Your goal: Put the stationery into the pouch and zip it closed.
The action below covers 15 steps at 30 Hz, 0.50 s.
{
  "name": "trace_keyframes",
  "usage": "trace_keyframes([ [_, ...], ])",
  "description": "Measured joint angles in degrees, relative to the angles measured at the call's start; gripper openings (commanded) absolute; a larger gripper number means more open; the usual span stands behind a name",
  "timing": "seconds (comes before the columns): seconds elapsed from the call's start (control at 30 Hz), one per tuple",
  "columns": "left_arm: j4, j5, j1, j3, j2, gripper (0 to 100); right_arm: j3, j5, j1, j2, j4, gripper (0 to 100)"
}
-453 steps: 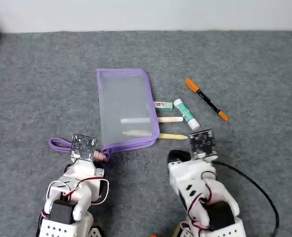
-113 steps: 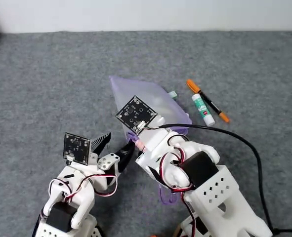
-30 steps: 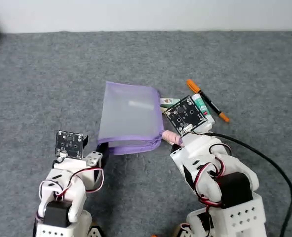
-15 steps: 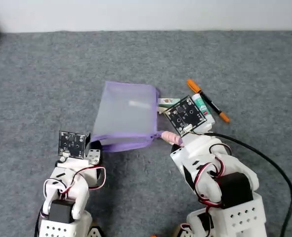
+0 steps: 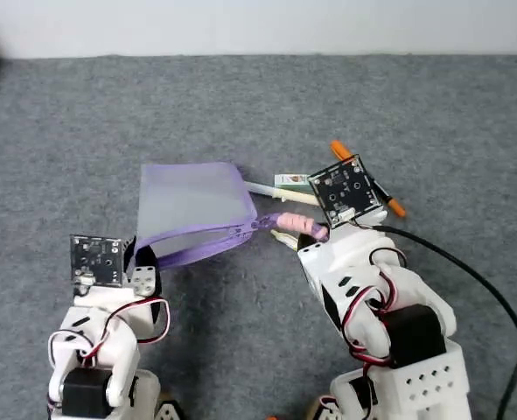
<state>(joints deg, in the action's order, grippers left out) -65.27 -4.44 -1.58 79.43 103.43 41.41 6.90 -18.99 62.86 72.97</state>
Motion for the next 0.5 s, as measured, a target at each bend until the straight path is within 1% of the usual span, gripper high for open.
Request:
trace_keyframes([
  [0.07,-1.3,0.0,-1.1,-1.5,0.0,1,0.0,-1.9,0.0,-0.4,2.1,22.5],
  [0.1,-2.3,0.0,-1.5,-2.3,0.0,1,-0.1,-2.6,0.0,-0.5,3.3,23.1],
  [0.27,-6.0,0.0,-4.7,-6.2,0.0,1,-2.9,-3.5,0.0,-0.5,9.6,19.9],
  [0.37,-7.6,-0.1,-5.1,-8.6,0.0,1,-5.2,-3.6,0.0,-0.5,13.6,19.9],
  [0.5,-10.1,-3.8,-5.1,-12.2,0.0,1,-7.2,-3.6,0.0,-0.5,19.0,20.1],
])
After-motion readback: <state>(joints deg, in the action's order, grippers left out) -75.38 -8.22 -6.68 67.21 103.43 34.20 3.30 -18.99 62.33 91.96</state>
